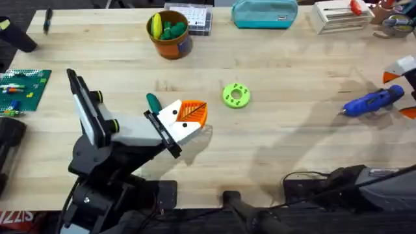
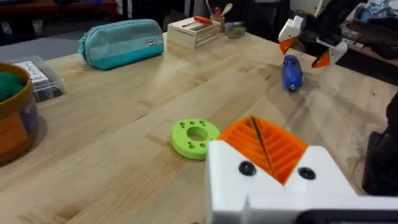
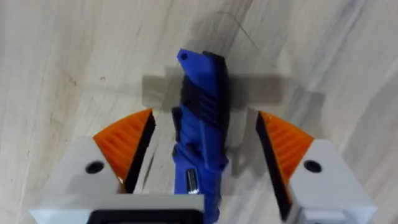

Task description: Pick up the gripper from the table and insert it into the empty holder that is missing its gripper. Then pick up a screw, insert it into the mounting hole, and use the screwdriver to tighten it. Finally, clean up the table by picking up the vegetable and placing it into the bucket.

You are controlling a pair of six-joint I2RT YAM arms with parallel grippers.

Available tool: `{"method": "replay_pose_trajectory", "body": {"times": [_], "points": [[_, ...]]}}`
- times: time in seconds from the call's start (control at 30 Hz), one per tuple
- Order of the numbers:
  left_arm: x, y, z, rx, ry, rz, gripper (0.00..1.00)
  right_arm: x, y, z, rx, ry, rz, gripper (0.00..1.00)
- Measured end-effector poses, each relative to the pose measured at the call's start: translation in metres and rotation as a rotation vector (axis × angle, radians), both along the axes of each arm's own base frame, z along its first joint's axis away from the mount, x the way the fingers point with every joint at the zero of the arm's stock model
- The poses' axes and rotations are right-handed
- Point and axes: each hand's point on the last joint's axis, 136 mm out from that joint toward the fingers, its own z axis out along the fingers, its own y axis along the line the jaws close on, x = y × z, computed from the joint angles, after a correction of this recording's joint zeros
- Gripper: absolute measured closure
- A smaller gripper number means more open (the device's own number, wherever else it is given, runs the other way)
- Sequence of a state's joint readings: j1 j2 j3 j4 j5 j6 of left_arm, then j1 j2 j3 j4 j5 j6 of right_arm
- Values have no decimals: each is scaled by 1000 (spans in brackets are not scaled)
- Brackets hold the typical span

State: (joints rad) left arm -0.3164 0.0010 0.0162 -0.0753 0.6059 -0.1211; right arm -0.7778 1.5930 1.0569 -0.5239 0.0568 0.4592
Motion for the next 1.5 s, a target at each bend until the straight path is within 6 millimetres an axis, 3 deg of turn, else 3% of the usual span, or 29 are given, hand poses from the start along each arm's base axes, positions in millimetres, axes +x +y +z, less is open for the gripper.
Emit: {"method": "replay_pose_trajectory", "body": {"times": [0.27, 0.47, 0.63, 0.97, 1.07, 1.23, 1.27, 1.5], "points": [[0, 0, 0, 0, 0, 0, 988, 17, -2, -18, 2, -9, 16, 8], [0, 0, 0, 0, 0, 0, 988, 14, 4, -39, 53, 35, 12, 8], [0, 0, 0, 0, 0, 0, 988, 14, 5, -40, 60, 38, 4, 39], [0, 0, 0, 0, 0, 0, 988, 10, 4, -41, 61, 48, -13, 347], [0, 0, 0, 0, 0, 0, 988, 11, 3, -41, 57, 47, -16, 574], [0, 0, 0, 0, 0, 0, 988, 9, 1, -40, 47, 54, -14, 848], [0, 0, 0, 0, 0, 0, 988, 9, 0, -40, 42, 56, -14, 944], [0, 0, 0, 0, 0, 0, 988, 10, -1, -39, 45, 47, -16, 970]]}}
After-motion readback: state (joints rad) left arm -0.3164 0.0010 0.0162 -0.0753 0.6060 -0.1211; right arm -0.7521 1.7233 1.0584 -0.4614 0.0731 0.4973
